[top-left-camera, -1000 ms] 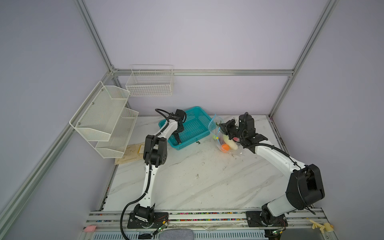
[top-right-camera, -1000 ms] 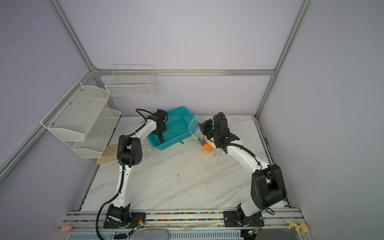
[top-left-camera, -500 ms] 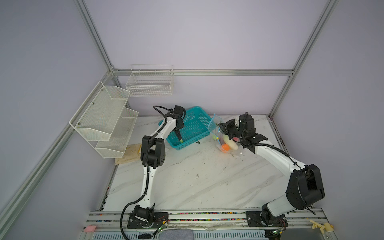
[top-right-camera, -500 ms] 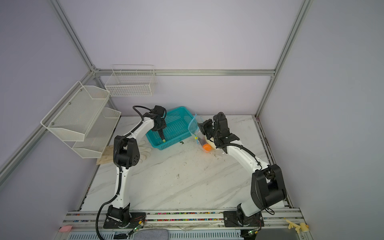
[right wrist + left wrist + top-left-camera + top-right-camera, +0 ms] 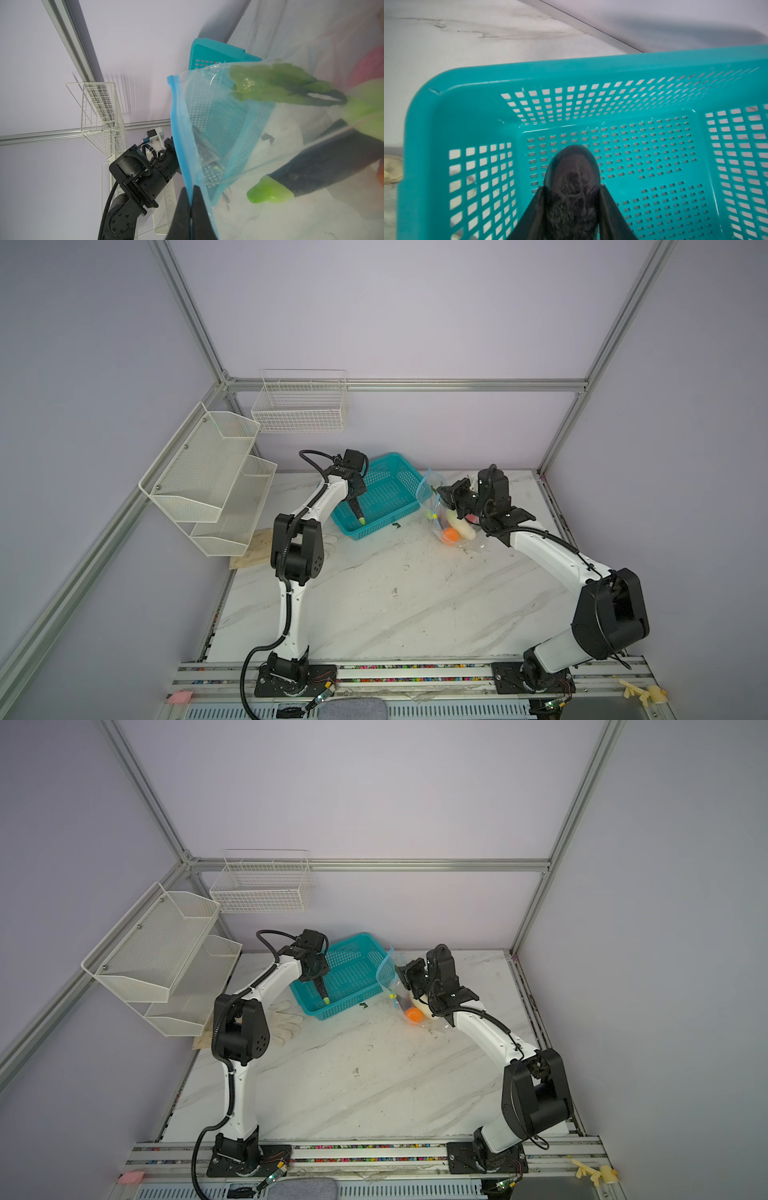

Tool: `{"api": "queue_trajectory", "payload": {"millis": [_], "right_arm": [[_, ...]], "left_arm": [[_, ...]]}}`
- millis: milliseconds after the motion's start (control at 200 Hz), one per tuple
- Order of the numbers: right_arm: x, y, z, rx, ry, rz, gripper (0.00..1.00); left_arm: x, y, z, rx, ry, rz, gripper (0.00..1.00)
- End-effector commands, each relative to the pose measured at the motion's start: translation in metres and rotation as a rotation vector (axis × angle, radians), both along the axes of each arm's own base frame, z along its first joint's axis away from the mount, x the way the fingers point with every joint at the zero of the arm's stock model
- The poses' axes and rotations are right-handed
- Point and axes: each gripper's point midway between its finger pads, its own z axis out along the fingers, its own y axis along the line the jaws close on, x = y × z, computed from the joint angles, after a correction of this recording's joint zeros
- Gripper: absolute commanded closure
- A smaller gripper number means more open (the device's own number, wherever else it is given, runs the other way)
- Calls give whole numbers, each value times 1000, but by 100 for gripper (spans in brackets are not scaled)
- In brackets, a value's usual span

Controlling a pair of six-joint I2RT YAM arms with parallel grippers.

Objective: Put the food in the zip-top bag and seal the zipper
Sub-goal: 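Close the left gripper on the dark eggplant, then lift the eggplant with the left gripper and carry it over the bag mouth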

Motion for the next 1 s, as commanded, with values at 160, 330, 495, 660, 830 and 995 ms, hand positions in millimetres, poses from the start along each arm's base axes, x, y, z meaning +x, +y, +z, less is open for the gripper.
{"api": "queue_trajectory", "payload": {"millis": [160,330,495,660,830,995], "right_arm": [[1,-5,16,17,-39,-21,100],[3,-6,17,16,-41,-28,100],[4,-8,19,14,-46,-40,100],[4,-7,20,16,-46,-40,100],[4,-8,23,17,-53,-46,100],[5,-7,23,20,-55,-43,100]], "left_arm": [[-10,-22,71,-95,-212,-27,73],[-18,-40,102,-150,-300,-85,74],[-25,-52,123,-169,-352,-124,74],[-33,-66,142,-208,-388,-167,74],[-51,-80,177,-252,-470,-201,74],[-71,-97,213,-257,-586,-197,76]]}}
